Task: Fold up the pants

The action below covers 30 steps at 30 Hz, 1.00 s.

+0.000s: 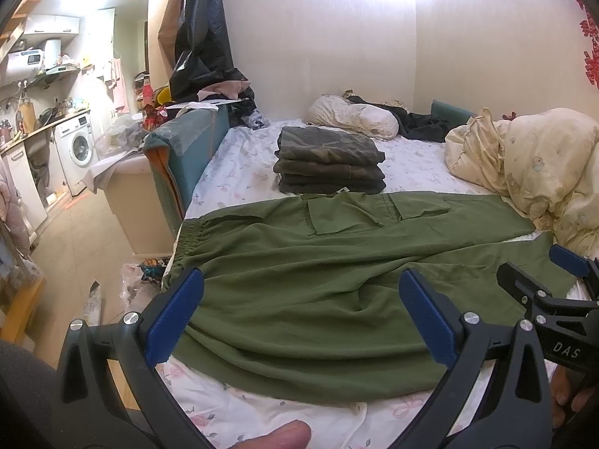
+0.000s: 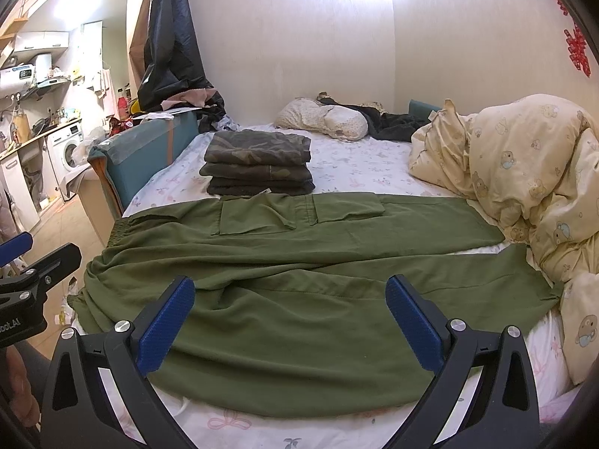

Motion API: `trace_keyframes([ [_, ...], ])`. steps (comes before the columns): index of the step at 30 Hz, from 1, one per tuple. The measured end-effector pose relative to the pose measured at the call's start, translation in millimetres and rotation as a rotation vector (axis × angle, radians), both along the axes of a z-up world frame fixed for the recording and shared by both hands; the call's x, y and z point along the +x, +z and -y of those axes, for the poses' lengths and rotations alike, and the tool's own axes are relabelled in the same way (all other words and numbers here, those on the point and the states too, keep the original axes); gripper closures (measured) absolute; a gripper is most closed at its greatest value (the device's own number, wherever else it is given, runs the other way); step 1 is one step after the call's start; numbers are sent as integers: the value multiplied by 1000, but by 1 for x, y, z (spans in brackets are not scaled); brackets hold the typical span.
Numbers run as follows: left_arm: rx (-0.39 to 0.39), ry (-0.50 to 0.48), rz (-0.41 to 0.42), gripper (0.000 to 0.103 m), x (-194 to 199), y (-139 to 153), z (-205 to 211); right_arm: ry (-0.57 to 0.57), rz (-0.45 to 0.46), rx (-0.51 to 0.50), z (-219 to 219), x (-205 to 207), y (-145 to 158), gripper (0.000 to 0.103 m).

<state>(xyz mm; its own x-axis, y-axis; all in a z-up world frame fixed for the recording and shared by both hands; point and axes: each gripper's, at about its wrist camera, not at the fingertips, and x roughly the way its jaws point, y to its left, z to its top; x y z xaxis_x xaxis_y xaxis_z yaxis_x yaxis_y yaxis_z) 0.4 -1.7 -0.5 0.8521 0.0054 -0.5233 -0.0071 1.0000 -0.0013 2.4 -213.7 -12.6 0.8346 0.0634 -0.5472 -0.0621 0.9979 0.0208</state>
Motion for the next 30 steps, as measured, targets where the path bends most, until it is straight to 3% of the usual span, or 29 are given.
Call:
trace_keyframes([
  [30, -1, 1, 4, 0, 0, 0, -3, 1, -3, 4, 0, 1, -2, 0],
])
